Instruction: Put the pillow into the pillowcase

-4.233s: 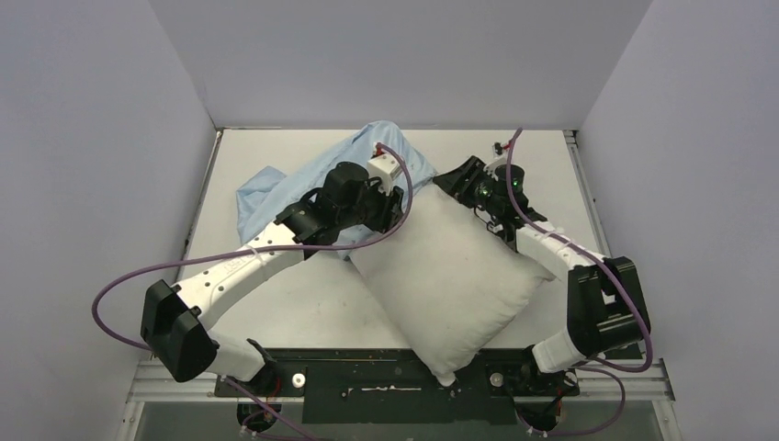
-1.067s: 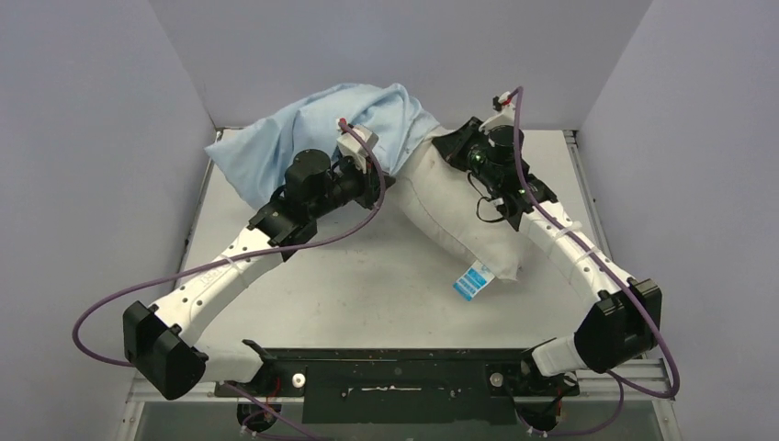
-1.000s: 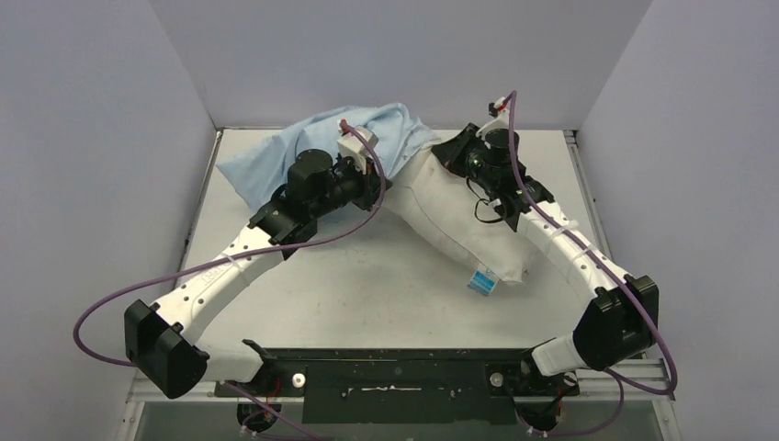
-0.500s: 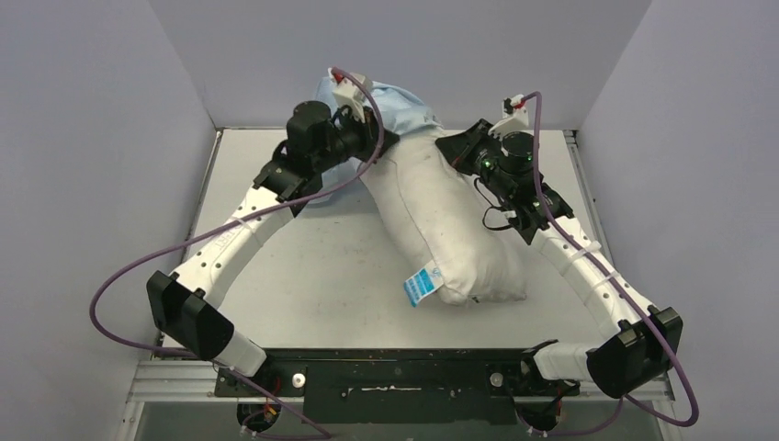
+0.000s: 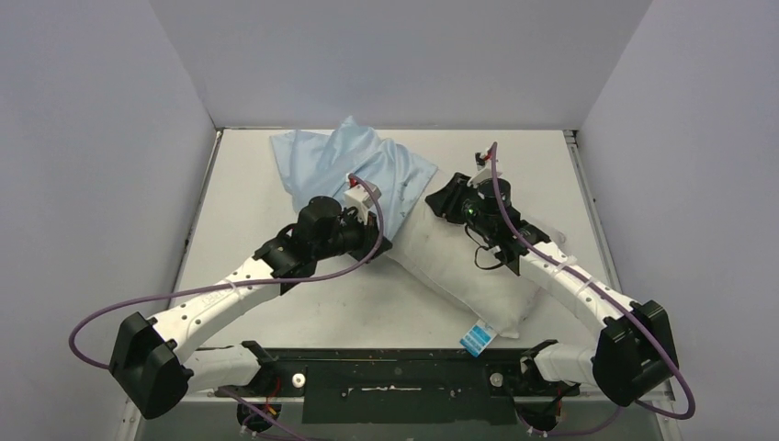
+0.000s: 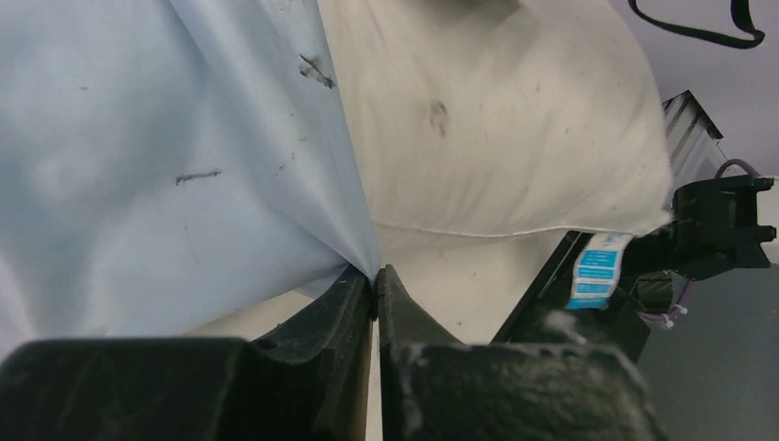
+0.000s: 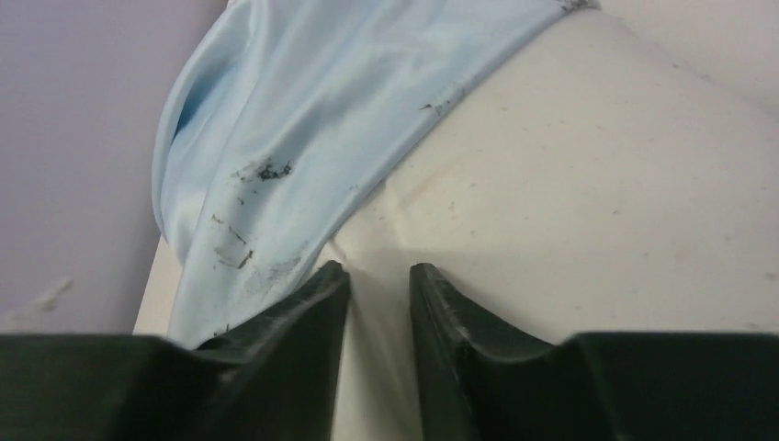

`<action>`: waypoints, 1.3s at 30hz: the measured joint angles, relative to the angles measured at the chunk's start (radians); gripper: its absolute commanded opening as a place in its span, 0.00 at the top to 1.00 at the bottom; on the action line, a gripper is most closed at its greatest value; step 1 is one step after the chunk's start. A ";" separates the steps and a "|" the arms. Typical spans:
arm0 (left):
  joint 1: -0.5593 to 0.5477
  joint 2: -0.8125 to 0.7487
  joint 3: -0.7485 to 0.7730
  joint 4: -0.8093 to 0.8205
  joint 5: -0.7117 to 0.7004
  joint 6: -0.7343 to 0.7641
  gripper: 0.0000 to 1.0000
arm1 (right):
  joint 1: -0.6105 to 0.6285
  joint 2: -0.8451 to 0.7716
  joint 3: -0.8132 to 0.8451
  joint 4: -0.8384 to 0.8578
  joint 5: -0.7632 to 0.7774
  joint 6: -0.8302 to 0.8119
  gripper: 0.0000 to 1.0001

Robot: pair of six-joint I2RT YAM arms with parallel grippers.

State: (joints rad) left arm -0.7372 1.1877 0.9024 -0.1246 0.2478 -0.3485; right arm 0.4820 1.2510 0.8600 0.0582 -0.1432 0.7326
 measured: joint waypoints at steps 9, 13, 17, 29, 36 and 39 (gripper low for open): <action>-0.004 -0.089 -0.006 -0.016 -0.017 0.011 0.43 | -0.046 -0.055 0.124 -0.247 -0.126 -0.255 0.20; -0.006 -0.060 0.091 -0.030 -0.065 0.070 0.42 | -0.120 -0.053 0.231 -0.338 -0.197 -0.357 0.15; -0.008 0.050 0.251 -0.034 -0.138 0.152 0.39 | -0.232 0.005 0.299 -0.369 -0.316 -0.435 0.13; -0.008 0.477 0.582 -0.023 -0.249 0.276 0.33 | -0.402 0.327 0.389 -0.380 -0.608 -0.480 0.12; -0.005 0.653 0.680 -0.031 -0.320 0.284 0.33 | -0.399 0.446 0.391 -0.339 -0.695 -0.492 0.46; -0.005 0.701 0.712 -0.034 -0.325 0.285 0.34 | -0.392 0.441 0.341 -0.296 -0.722 -0.483 0.77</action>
State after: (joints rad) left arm -0.7425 1.8885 1.6142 -0.1581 -0.0772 -0.0631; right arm 0.0902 1.6917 1.2015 -0.2382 -0.8650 0.2501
